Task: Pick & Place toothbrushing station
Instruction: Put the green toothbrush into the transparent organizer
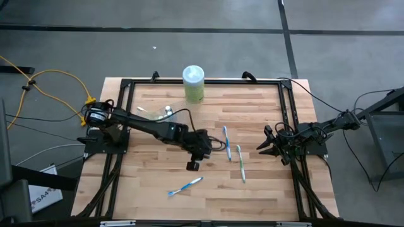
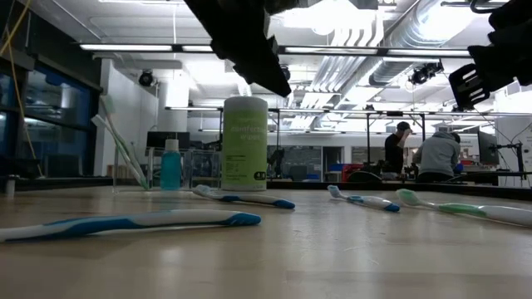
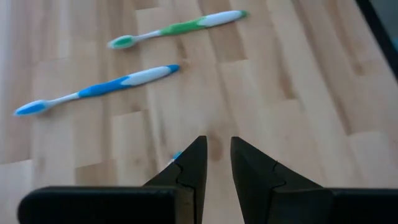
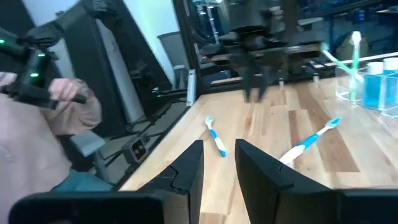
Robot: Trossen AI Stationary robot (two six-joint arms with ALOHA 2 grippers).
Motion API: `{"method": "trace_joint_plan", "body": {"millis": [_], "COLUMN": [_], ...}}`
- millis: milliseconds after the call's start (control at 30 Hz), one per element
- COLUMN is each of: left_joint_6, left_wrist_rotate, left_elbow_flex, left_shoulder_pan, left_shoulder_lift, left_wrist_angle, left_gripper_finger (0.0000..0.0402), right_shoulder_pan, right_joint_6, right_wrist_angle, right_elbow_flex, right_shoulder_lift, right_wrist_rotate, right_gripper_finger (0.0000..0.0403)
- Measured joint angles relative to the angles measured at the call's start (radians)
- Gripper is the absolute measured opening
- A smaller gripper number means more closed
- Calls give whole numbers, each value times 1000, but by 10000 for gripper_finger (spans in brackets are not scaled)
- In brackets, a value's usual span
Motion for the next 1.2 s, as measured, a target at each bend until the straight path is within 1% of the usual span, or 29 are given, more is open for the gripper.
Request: {"method": "trace_joint_plan", "body": {"millis": [267,367,467,533,600,667,733,833,967,1033,1133,1200], "left_joint_6": [4,0,-27,-56,-80,-100,-113,-115,-132,-132,-134,-134], "left_wrist_rotate": [-2,-4,-6,-6,-6,-6,-7,-7,-7,-6,-6,-6], "left_elbow_flex": [0,0,0,0,0,0,0,0,0,0,0,0], "left_shoulder_pan": [-66,-75,-77,-76,-70,-68,-67,-68,-68,-68,-68,-68], "left_shoulder_lift": [0,0,0,0,0,0,0,0,0,0,0,0], "left_wrist_angle": [0,5,9,9,10,11,12,12,12,12,12,12], "left_gripper_finger": [69,68,68,68,68,68,68,68,68,68,68,68], "right_shoulder_pan": [0,0,0,0,0,0,0,0,0,0,0,1], "right_joint_6": [56,64,126,131,132,134,141,166,266,341,453,523], "right_wrist_angle": [79,117,180,125,36,-71,-136,-146,-173,-222,-297,-325], "right_elbow_flex": [0,0,7,37,81,125,166,217,291,336,414,464], "right_shoulder_lift": [0,0,1,29,69,125,203,353,548,648,795,887], "right_wrist_rotate": [6,29,32,53,126,206,263,287,287,280,211,145], "right_gripper_finger": [83,83,83,83,83,83,83,83,83,83,83,83]}}
